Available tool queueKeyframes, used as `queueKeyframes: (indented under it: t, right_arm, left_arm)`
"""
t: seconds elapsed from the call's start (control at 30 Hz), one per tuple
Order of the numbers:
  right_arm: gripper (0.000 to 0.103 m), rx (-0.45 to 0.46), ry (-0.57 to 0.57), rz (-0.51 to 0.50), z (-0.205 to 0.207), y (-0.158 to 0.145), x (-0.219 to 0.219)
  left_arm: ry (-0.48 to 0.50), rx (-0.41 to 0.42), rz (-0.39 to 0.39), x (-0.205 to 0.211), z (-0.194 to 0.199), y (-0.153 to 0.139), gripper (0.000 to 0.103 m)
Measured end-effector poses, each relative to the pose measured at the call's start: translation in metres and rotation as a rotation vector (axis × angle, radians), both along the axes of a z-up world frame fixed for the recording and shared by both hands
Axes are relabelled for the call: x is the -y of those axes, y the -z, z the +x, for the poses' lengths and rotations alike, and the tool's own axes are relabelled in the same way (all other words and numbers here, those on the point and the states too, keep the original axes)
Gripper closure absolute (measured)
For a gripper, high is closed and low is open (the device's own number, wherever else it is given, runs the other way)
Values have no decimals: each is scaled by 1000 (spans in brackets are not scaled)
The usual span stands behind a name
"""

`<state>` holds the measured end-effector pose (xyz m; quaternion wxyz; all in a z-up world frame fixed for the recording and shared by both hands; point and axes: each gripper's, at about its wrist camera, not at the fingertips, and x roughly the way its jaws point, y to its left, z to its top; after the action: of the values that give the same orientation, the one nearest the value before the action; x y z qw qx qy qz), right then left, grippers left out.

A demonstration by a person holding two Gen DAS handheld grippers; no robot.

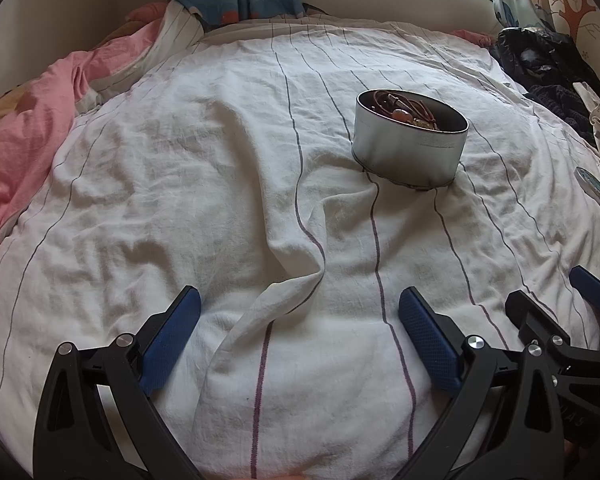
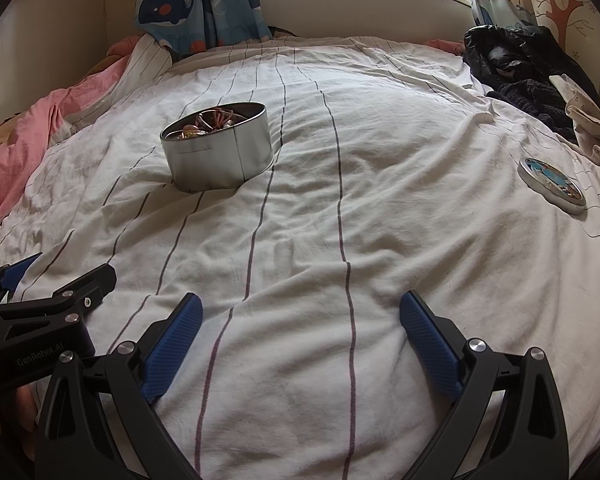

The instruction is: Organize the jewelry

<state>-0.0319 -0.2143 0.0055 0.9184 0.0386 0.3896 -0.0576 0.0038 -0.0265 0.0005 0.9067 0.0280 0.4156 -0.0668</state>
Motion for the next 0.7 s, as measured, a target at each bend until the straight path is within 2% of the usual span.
queueKeyframes:
  t: [0.57,0.7]
  right_arm:
    - [8,-7,-6,-3,2,1,0]
    - [8,-8,-6,-4,2,1,0]
  left_arm:
    - [9,15,-12,-12,-9,-1,7]
    - [9,3,-2,1,0,-2,7]
